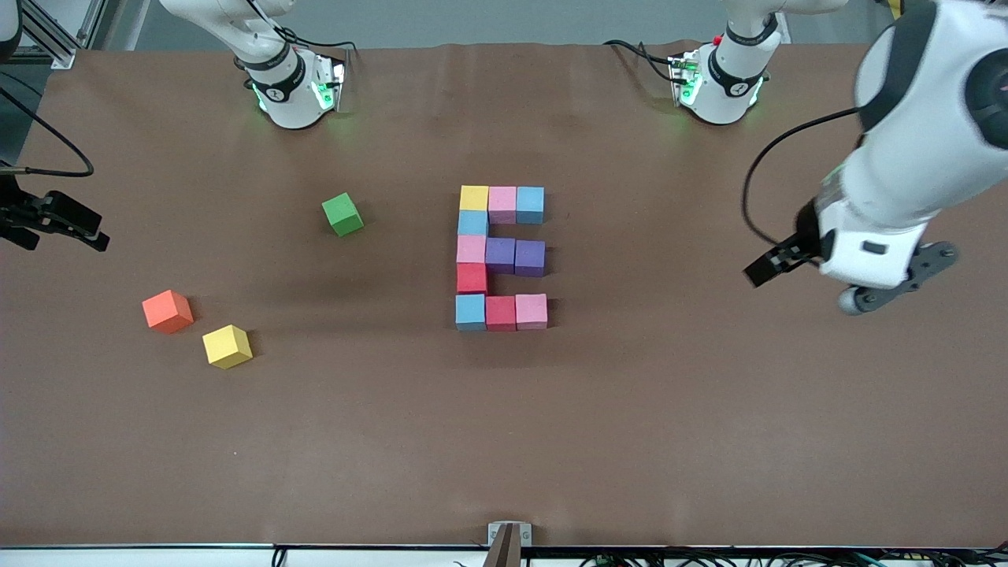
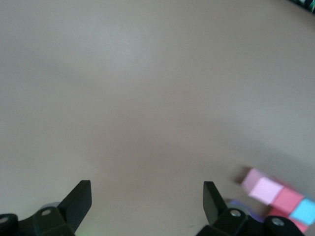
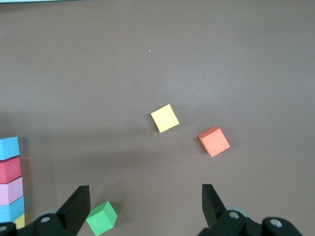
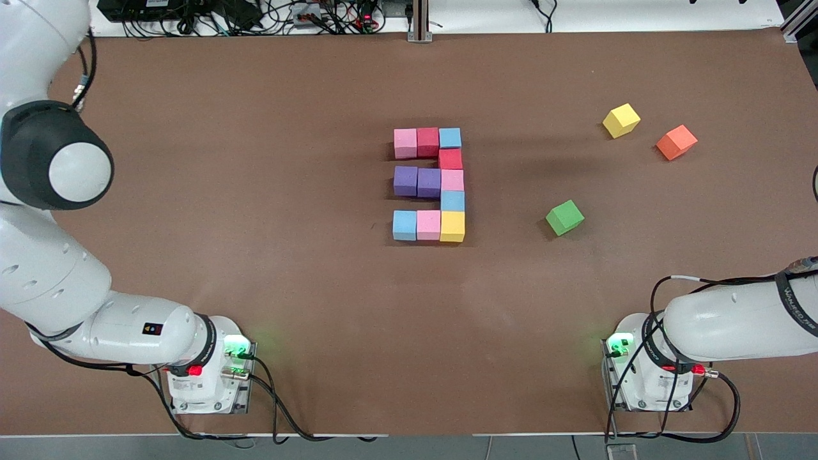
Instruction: Arrange 11 blocks into digit 3
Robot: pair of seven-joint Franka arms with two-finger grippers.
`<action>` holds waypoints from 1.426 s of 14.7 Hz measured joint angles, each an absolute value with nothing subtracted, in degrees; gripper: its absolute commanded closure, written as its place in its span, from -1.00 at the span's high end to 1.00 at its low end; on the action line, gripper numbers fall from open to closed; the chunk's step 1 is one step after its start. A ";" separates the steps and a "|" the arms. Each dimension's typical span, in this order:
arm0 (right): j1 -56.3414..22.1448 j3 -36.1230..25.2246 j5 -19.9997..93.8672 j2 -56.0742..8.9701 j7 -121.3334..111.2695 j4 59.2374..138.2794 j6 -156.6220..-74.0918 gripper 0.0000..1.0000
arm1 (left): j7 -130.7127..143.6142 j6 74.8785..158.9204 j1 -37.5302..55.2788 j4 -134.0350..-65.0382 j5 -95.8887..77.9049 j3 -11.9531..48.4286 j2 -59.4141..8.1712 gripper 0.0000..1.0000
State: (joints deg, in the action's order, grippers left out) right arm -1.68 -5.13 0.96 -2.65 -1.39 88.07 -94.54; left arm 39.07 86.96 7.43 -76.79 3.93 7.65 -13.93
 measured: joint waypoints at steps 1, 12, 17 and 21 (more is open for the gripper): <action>-1.72 -5.13 0.96 -2.65 -1.39 88.31 -94.44 1.00 | 33.47 85.59 7.43 -76.98 3.93 5.85 -12.92 1.00; -1.71 -5.30 0.96 -1.99 -1.39 89.88 -94.43 1.00 | 11.16 86.99 11.73 -92.80 1.98 -4.00 2.81 1.00; -1.71 -5.34 0.96 -1.94 -1.39 89.89 -94.54 1.00 | 11.16 87.95 11.95 -93.62 1.98 -3.94 3.32 1.00; -1.71 -5.39 0.96 -1.94 -1.39 89.89 -94.75 1.00 | 11.23 88.09 11.95 -93.56 1.98 -3.94 3.32 1.00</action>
State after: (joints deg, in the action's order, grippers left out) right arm -1.71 -5.39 0.96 -1.94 -1.39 89.89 -94.75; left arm 11.23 88.09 11.95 -93.56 1.98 -3.94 3.32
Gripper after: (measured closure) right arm 0.000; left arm 0.000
